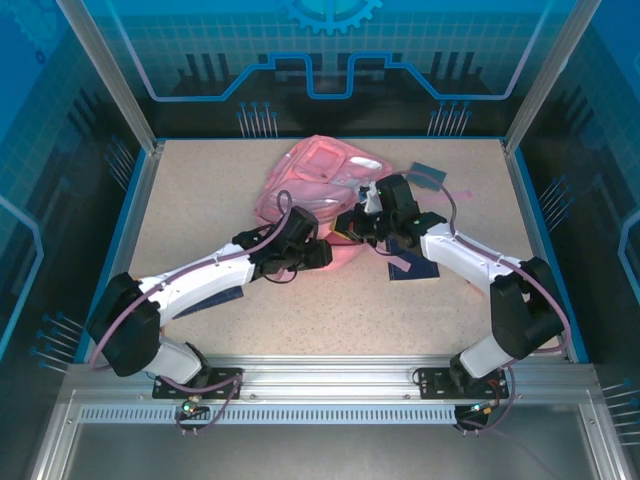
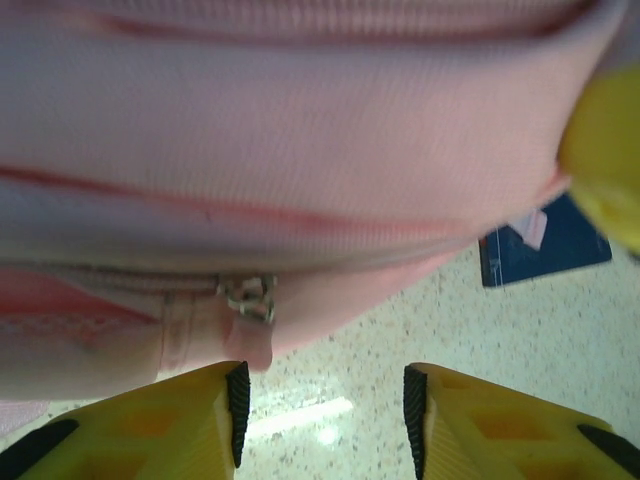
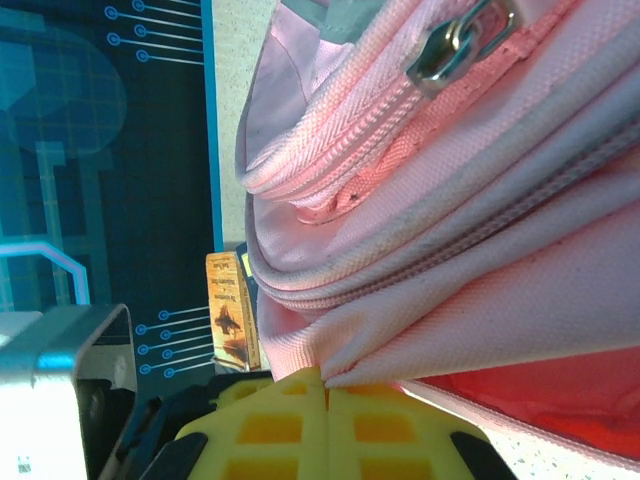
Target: Pack the student bag
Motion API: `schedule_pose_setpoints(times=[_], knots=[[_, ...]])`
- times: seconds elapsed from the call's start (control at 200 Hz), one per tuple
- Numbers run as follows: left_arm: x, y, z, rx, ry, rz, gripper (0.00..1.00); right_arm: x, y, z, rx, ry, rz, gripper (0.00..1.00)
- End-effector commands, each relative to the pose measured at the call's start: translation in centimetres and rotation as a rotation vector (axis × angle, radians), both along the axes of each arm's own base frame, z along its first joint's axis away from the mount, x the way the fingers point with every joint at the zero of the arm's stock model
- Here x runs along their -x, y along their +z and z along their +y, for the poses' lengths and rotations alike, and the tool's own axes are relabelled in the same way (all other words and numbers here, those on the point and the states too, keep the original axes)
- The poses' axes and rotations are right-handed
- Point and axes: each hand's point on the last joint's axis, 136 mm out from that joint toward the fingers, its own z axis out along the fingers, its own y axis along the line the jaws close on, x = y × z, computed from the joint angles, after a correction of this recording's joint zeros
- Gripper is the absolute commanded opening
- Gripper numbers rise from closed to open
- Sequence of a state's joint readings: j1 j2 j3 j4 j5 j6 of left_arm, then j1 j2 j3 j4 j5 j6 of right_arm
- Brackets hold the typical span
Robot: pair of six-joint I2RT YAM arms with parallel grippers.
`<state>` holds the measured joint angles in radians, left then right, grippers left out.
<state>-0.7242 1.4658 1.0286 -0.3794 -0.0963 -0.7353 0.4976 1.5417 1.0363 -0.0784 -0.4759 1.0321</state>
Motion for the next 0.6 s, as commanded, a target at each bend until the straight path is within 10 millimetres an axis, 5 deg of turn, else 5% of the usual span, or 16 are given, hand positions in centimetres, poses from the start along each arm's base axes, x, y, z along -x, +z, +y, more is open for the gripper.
schedule_pose_setpoints(times=[0.0,0.125,0.39,0.595], knots=[[-1.9,0.6,0.8,-0.023,0.105,-0.056,0.43,0.1,2.9,1.8,-0.067,0.058,-0.068,0.0],[-2.1,-0.3,2.5,-0.09,0.189,-0.042,0.36,0.2,2.8,1.9,-0.07,0.059,-0.066,0.0],[-1.4,-1.6,2.3,-0.12,0.154,-0.004,0.36,0.0,2.6,2.0,-0.07,0.057,-0.056,0.0],[-1.5,-1.8,2.3,-0.157,0.103,-0.015,0.2,-0.1,2.6,2.1,-0.075,0.054,-0.057,0.0]])
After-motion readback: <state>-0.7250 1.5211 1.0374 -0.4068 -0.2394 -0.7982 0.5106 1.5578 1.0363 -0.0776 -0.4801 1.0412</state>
